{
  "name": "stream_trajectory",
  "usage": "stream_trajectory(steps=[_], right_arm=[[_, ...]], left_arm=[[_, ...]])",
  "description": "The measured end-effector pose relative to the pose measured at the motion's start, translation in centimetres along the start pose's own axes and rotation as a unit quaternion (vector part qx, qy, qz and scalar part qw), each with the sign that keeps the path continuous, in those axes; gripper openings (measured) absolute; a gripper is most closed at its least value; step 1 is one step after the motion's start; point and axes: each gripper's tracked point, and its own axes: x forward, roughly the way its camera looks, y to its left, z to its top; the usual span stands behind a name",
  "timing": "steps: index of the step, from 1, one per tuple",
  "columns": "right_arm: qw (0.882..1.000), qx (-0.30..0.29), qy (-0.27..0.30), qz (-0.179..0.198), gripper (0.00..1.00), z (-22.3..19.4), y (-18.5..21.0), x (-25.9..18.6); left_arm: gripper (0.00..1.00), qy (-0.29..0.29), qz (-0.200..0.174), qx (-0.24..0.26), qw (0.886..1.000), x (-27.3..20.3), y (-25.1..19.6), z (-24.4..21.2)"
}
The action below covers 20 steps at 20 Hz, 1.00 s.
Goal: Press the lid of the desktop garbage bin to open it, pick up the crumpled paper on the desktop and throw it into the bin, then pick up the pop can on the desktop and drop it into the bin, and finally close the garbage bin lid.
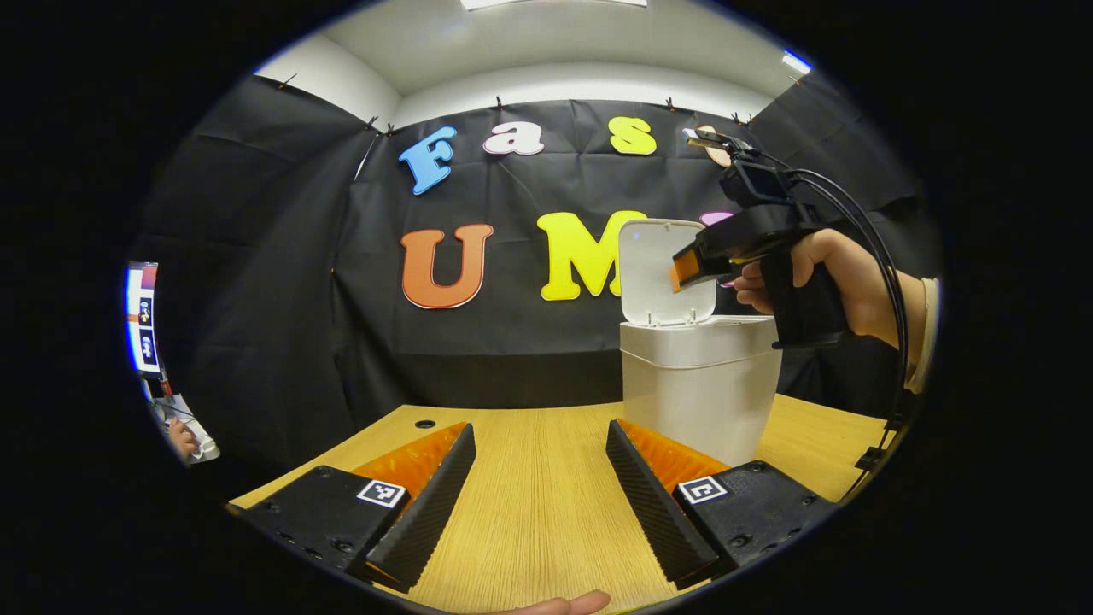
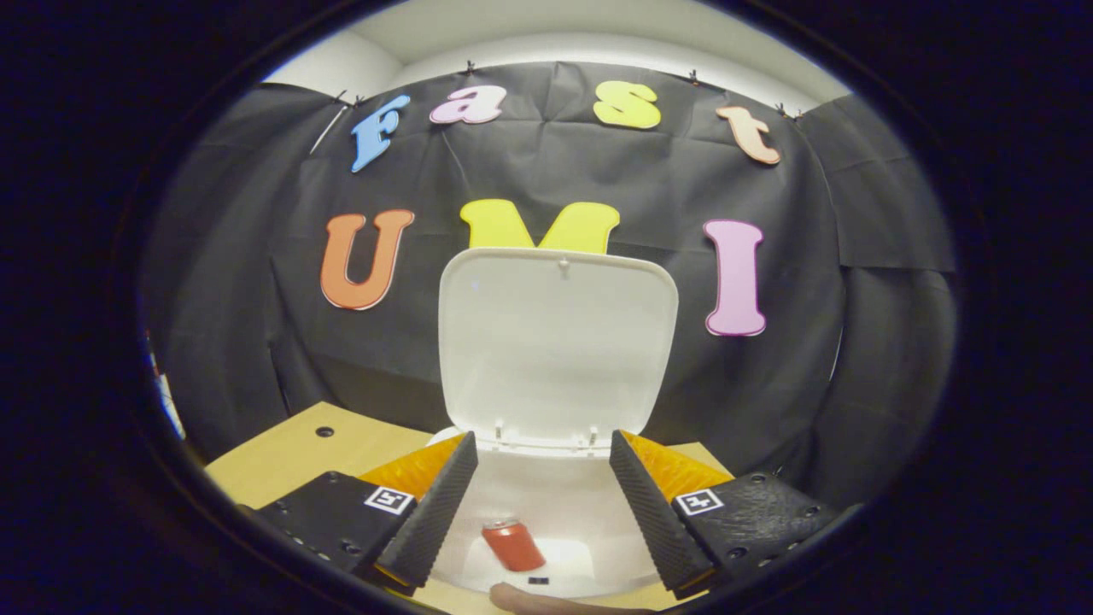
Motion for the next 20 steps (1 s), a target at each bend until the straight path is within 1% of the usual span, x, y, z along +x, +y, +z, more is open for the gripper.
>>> stream_trajectory(steps=[1, 4, 5, 6, 7, 8, 9, 11, 13, 15, 17, 20], right_arm=[[1.000, 0.000, -0.010, 0.002, 0.95, 0.9, 0.0, -0.4], [0.998, 0.018, -0.044, 0.036, 0.95, 4.0, 0.8, -1.9], [0.997, 0.017, -0.060, 0.039, 0.95, 5.4, 0.7, -2.4], [0.996, 0.012, -0.079, 0.039, 0.97, 7.1, 0.5, -2.9], [0.994, 0.008, -0.102, 0.038, 0.95, 8.7, 0.3, -3.4], [0.992, 0.009, -0.123, 0.035, 0.95, 10.3, 0.2, -3.8], [0.989, 0.017, -0.141, 0.032, 0.95, 11.8, 0.1, -3.9], [0.986, 0.042, -0.160, 0.022, 0.95, 14.1, 0.3, -3.4], [0.986, 0.047, -0.163, 0.009, 0.94, 15.7, 0.6, -2.1], [0.987, 0.035, -0.159, -0.013, 0.94, 16.5, 0.2, -0.1], [0.986, 0.042, -0.161, -0.029, 0.94, 17.2, 0.2, 1.6], [0.991, 0.041, -0.122, -0.046, 0.95, 15.4, 0.5, 4.8]], left_arm=[[0.99, -0.001, 0.001, 0.002, 1.000, 0.0, -0.1, 0.1], [0.99, -0.009, 0.027, 0.025, 0.999, 0.0, 1.1, 0.4], [0.99, -0.009, 0.029, 0.026, 0.999, -0.1, 1.1, 0.4], [1.00, -0.010, 0.027, 0.023, 0.999, 0.0, 0.9, 0.3], [0.99, -0.008, 0.024, 0.018, 1.000, 0.1, 0.7, 0.2], [0.99, -0.007, 0.023, 0.014, 1.000, 0.1, 0.8, 0.3], [0.99, -0.005, 0.024, 0.013, 1.000, 0.0, 1.0, 0.2], [1.00, -0.005, 0.025, 0.011, 1.000, 0.1, 1.2, 0.2], [1.00, -0.003, 0.023, 0.005, 1.000, 0.2, 1.3, 0.1], [1.00, 0.000, 0.023, -0.002, 1.000, 0.4, 1.3, -0.1], [1.00, 0.004, 0.020, -0.005, 1.000, 0.4, 1.2, -0.3], [1.00, 0.009, 0.017, -0.002, 1.000, 0.5, 0.9, -0.5]])
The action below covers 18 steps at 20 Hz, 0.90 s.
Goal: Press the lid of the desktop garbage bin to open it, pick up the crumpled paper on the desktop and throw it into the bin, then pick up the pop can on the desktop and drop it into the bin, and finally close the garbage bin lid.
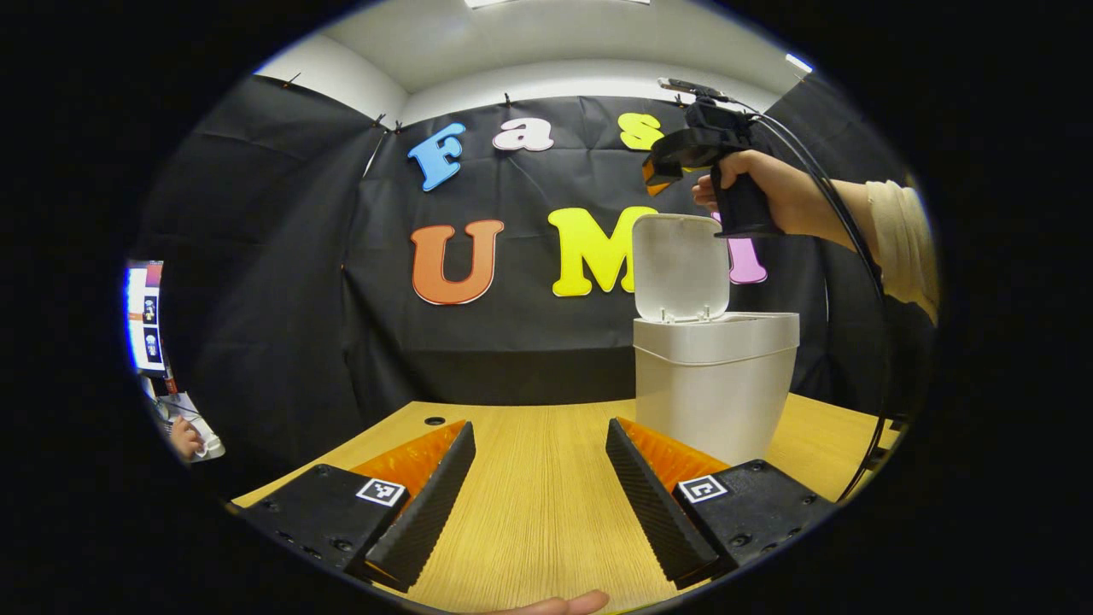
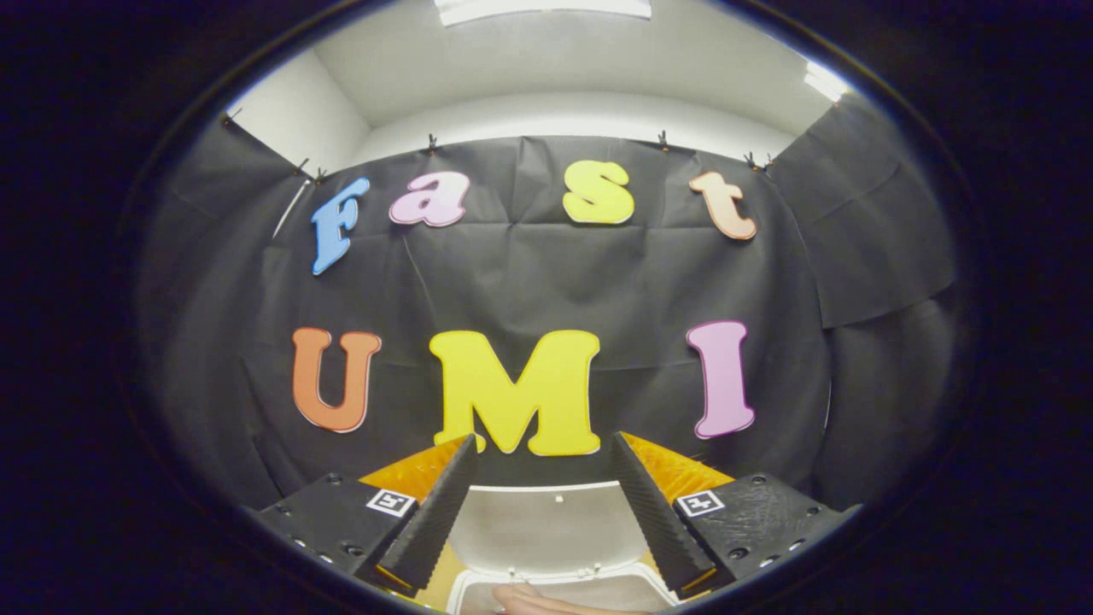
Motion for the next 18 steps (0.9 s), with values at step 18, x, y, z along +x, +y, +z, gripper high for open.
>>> stream_trajectory(steps=[18], right_arm=[[0.997, -0.044, 0.058, 0.012, 0.95, -2.4, -1.2, -4.2]], left_arm=[[0.99, -0.021, -0.014, -0.002, 1.000, -0.9, -0.3, 1.1]])
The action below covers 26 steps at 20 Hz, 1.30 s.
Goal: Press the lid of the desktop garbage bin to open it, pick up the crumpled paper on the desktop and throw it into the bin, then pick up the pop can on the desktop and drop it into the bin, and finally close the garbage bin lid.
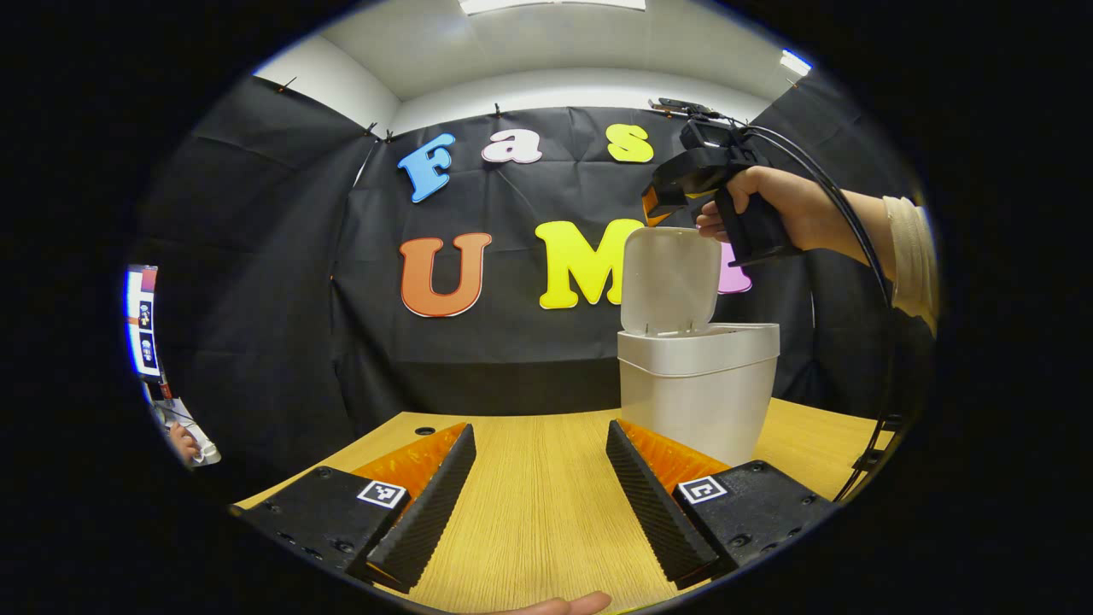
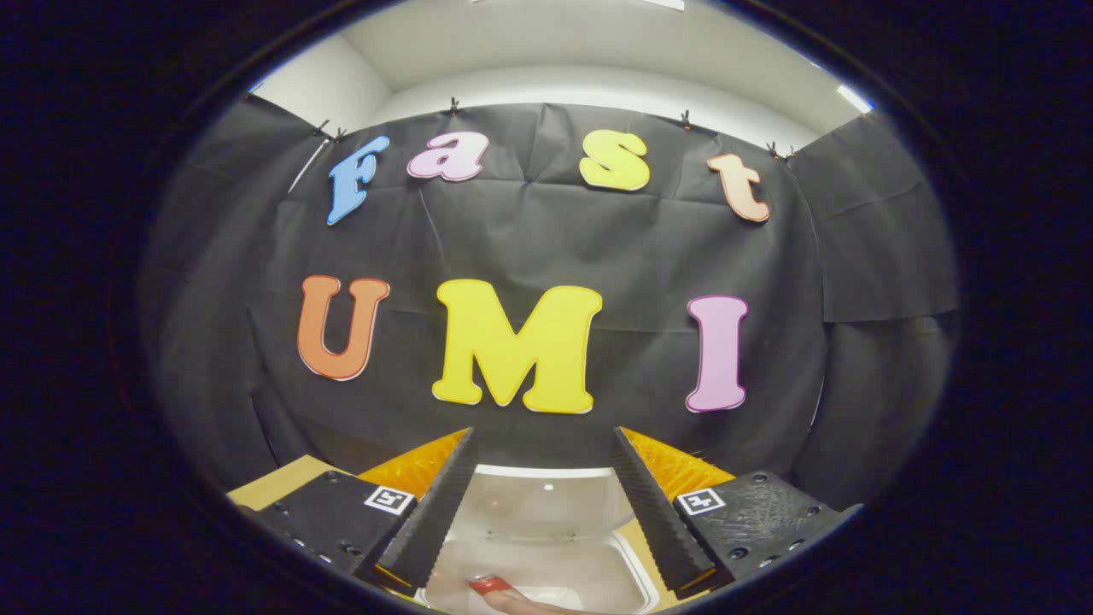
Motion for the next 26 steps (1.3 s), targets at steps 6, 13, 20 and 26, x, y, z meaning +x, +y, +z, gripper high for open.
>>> stream_trajectory(steps=[6, 13, 20, 26], right_arm=[[0.997, -0.037, 0.069, -0.002, 0.97, -3.6, -0.1, -1.2], [0.987, -0.016, 0.157, 0.015, 0.97, -9.0, 0.1, -2.1], [0.979, -0.031, 0.199, 0.033, 0.99, -13.6, 0.2, -3.2], [0.980, -0.010, 0.194, 0.043, 0.98, -16.6, 0.3, -4.0]], left_arm=[[0.95, 0.003, 0.000, -0.009, 1.000, 0.1, 0.1, -0.3], [0.99, 0.007, -0.012, -0.003, 1.000, 0.3, -1.3, -0.6], [0.99, 0.014, -0.017, 0.004, 1.000, 0.6, -1.9, -1.4], [0.99, 0.017, -0.021, 0.006, 1.000, 0.7, -2.6, -1.8]])
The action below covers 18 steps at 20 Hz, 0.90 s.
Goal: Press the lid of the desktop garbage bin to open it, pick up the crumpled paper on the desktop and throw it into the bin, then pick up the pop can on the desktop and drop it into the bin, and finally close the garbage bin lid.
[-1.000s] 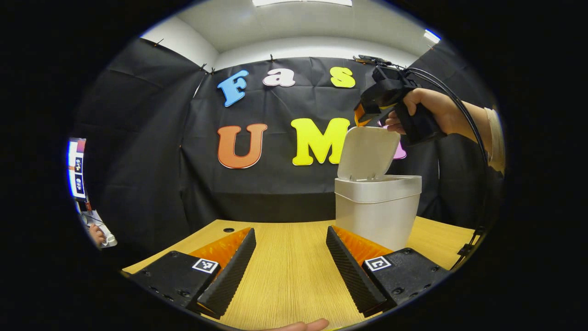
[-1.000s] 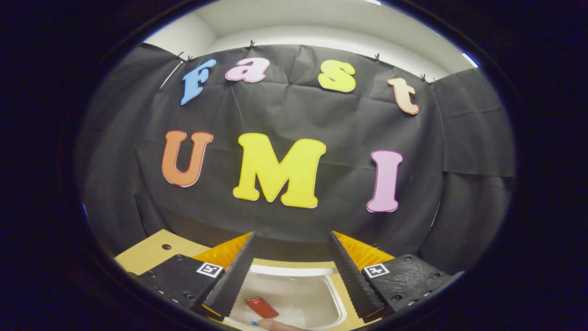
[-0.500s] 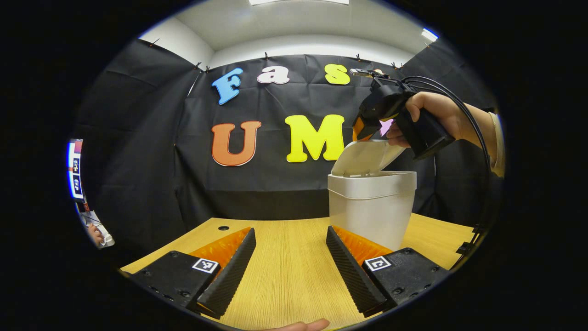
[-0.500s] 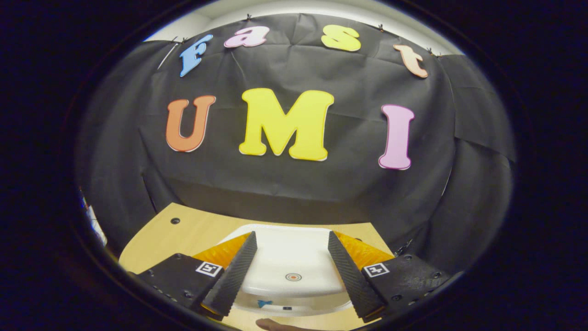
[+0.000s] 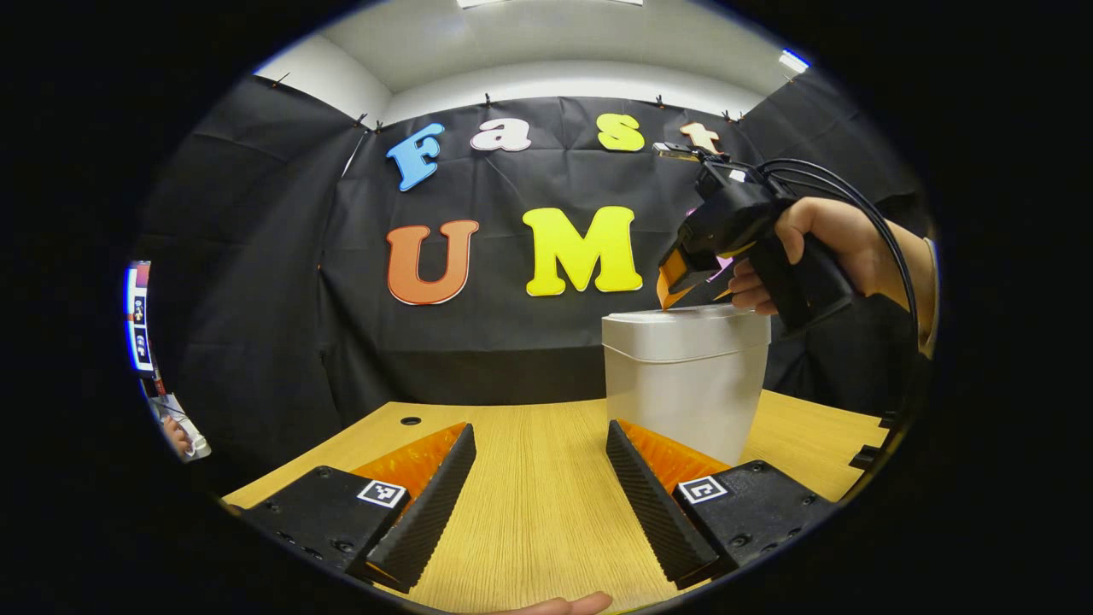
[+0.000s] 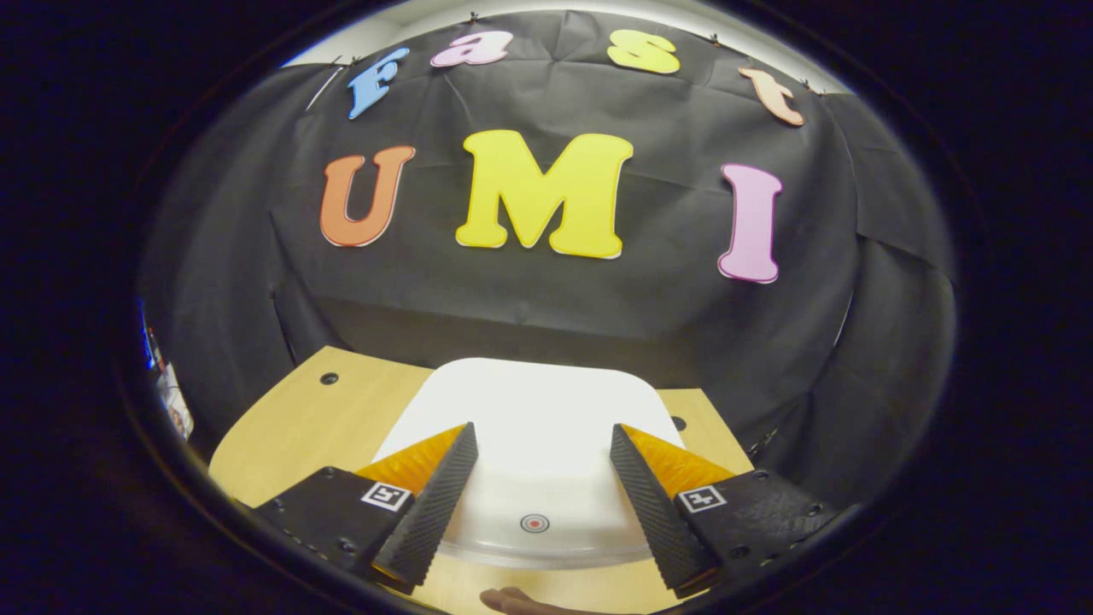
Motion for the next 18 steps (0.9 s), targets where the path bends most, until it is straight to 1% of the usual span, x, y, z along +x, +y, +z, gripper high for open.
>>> stream_trajectory(steps=[5, 6, 7, 9, 10, 11, 12, 14, 18], right_arm=[[0.999, 0.033, -0.038, 0.011, 0.98, -0.8, -0.2, -0.7], [0.998, 0.029, -0.045, 0.013, 1.00, -0.9, -0.1, -0.7], [0.998, 0.027, -0.050, 0.013, 0.97, -1.0, -0.2, -0.8], [0.998, 0.034, -0.058, 0.013, 0.98, -1.2, -0.4, -0.8], [0.997, 0.035, -0.062, 0.012, 1.00, -1.2, -0.4, -1.0], [0.997, 0.033, -0.064, 0.009, 1.00, -1.3, -0.3, -1.0], [0.998, 0.031, -0.063, 0.007, 0.98, -1.6, -0.3, -0.9], [0.997, 0.025, -0.070, 0.004, 0.99, -1.7, -0.2, -0.9], [0.994, 0.017, -0.103, 0.008, 0.99, -2.0, -0.2, -0.7]], left_arm=[[0.99, 0.002, 0.004, 0.002, 1.000, 0.3, 0.2, -0.3], [0.99, 0.003, 0.005, 0.001, 1.000, 0.3, 0.2, -0.4], [0.99, 0.004, 0.005, 0.000, 1.000, 0.4, 0.1, -0.4], [0.99, 0.006, 0.002, 0.002, 1.000, 0.3, -0.2, -0.5], [0.99, 0.006, 0.001, 0.005, 1.000, 0.4, -0.4, -0.6], [0.99, 0.006, -0.002, 0.007, 1.000, 0.4, -0.6, -0.6], [0.99, 0.006, -0.003, 0.009, 1.000, 0.4, -0.8, -0.6], [0.99, 0.007, -0.005, 0.012, 1.000, 0.4, -1.0, -0.7], [0.99, 0.006, -0.005, 0.018, 1.000, 0.5, -1.0, -0.7]])
